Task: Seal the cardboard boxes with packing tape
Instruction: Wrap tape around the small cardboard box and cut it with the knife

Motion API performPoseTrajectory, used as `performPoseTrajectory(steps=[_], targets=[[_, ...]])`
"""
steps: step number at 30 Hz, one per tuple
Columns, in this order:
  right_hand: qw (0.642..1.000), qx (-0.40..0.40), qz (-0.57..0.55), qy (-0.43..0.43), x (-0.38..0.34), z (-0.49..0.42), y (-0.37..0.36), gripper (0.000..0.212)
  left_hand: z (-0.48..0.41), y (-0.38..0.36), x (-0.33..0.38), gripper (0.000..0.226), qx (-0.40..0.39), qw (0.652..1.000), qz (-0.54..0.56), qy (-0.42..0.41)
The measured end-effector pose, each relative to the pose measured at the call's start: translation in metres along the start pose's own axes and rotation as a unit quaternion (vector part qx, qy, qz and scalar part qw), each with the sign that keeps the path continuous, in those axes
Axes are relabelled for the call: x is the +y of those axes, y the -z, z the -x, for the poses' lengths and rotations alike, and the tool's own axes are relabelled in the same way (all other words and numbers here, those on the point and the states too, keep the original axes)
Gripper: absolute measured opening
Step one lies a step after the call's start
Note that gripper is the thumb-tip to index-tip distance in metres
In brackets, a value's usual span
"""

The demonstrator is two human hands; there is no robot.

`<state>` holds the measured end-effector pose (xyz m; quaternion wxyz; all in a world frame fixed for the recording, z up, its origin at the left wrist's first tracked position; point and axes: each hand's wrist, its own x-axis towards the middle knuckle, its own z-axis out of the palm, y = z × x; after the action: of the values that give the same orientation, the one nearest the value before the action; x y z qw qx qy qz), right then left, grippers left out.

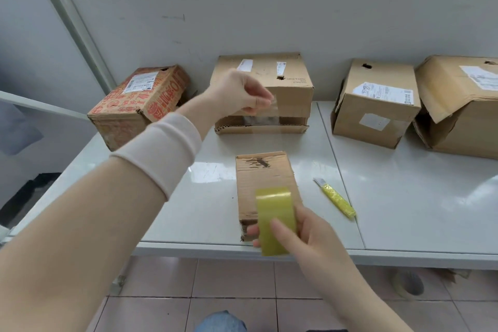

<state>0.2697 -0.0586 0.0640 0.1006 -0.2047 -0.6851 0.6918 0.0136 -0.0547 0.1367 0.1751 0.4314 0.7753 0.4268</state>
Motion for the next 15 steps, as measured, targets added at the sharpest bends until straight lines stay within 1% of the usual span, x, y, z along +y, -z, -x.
performPoseTrajectory(steps=[2, 4, 6, 9, 12, 15], targets=[[0.999, -0.024, -0.007, -0.042, 0.004, 0.001, -0.001, 0.015, -0.002, -0.01, -0.021, 0.013, -0.011, 0.999, -0.024, 0.038], [0.998, -0.023, -0.008, -0.054, 0.005, 0.001, 0.001, 0.015, 0.0, -0.018, -0.037, 0.013, -0.014, 0.997, -0.037, 0.062], [0.998, -0.003, -0.023, -0.06, 0.003, 0.002, 0.003, 0.015, 0.001, -0.027, -0.048, 0.012, -0.015, 0.996, -0.036, 0.078], [0.993, 0.046, -0.064, -0.089, 0.002, 0.003, 0.007, 0.02, 0.002, -0.041, -0.06, 0.01, -0.034, 0.995, -0.025, 0.091], [0.991, 0.052, -0.054, -0.113, 0.006, 0.001, 0.006, 0.023, 0.001, -0.05, -0.072, 0.009, -0.033, 0.994, -0.025, 0.105], [0.99, 0.054, -0.053, -0.119, 0.011, -0.001, 0.004, 0.024, 0.0, -0.057, -0.078, 0.008, -0.03, 0.993, -0.019, 0.114]])
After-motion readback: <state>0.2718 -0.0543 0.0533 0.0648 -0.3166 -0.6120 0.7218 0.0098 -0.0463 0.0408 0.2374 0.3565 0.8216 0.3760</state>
